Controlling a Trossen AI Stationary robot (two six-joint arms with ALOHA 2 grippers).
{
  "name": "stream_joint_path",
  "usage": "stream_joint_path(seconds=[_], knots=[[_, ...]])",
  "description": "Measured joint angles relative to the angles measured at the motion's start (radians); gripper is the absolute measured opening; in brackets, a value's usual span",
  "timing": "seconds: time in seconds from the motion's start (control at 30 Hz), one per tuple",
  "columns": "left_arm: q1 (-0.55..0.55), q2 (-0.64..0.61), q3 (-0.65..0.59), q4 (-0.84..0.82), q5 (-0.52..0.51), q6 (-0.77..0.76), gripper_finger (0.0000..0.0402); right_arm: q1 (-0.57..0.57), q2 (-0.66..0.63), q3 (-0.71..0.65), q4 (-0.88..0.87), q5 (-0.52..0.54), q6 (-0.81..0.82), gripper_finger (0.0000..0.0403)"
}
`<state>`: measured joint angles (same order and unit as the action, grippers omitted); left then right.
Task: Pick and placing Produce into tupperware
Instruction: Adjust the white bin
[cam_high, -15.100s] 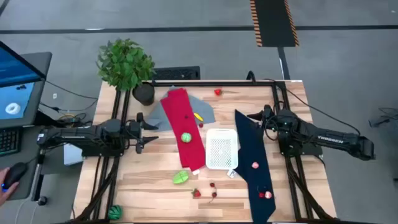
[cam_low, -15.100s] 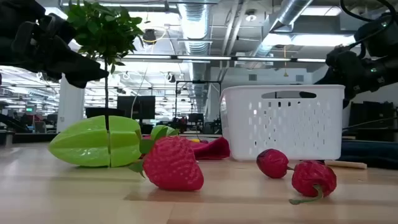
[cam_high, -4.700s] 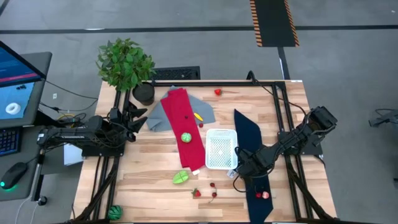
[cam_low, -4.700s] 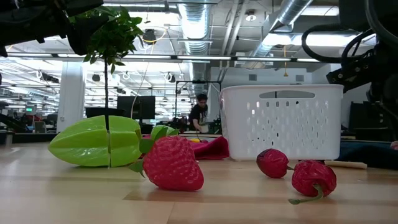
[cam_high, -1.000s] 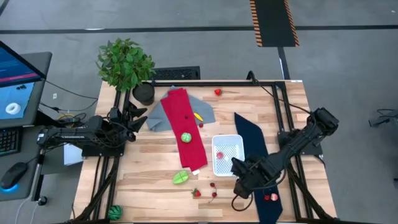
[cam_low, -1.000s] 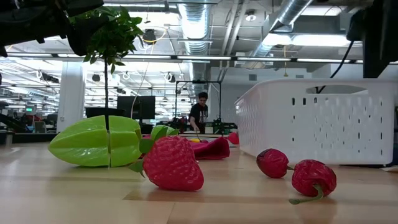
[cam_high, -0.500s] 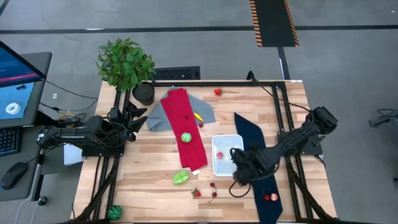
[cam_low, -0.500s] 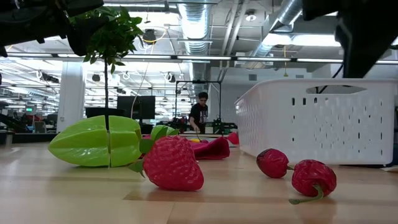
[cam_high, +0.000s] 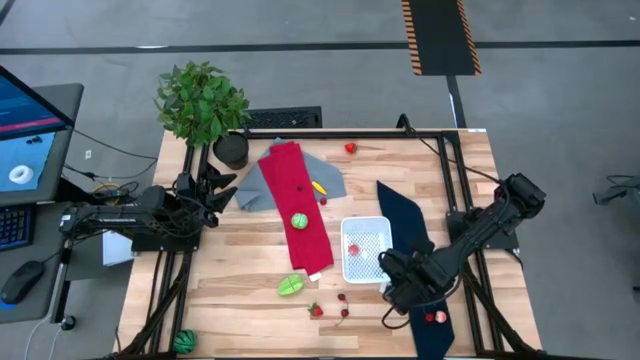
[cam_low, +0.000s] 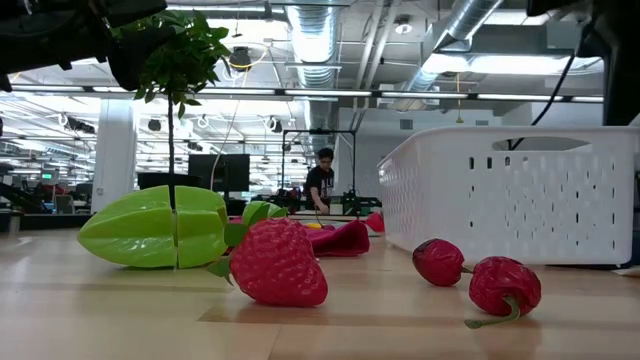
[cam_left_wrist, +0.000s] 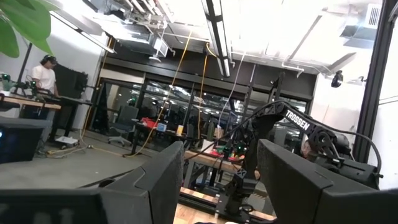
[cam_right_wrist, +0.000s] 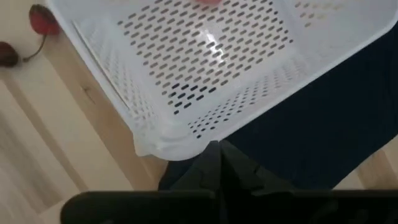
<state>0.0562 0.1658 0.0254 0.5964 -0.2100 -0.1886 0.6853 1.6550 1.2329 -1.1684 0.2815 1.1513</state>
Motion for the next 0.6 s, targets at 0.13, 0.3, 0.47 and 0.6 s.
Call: stream_joint_path(seconds=[0.13,0.3,0.47,0.6], knots=[[0.000,0.000,0.000,0.000,0.000,0.000,0.0196,0.000,0.001,-0.039,0.018,-0.047,0.002,0.0012],[0.000,0.000,0.000,0.000,0.000,0.000,0.0196,-0.001,0.001,-0.076,0.101,-0.067,0.001,0.0024],[0.000,0.000,0.000,0.000,0.000,0.000,0.0196,-0.022,0.002,-0.101,0.138,-0.066,-0.049,0.0010],[0.000,0.000,0.000,0.000,0.000,0.000,0.0196,-0.043,0.002,-0.101,0.143,-0.047,-0.074,0.0018]])
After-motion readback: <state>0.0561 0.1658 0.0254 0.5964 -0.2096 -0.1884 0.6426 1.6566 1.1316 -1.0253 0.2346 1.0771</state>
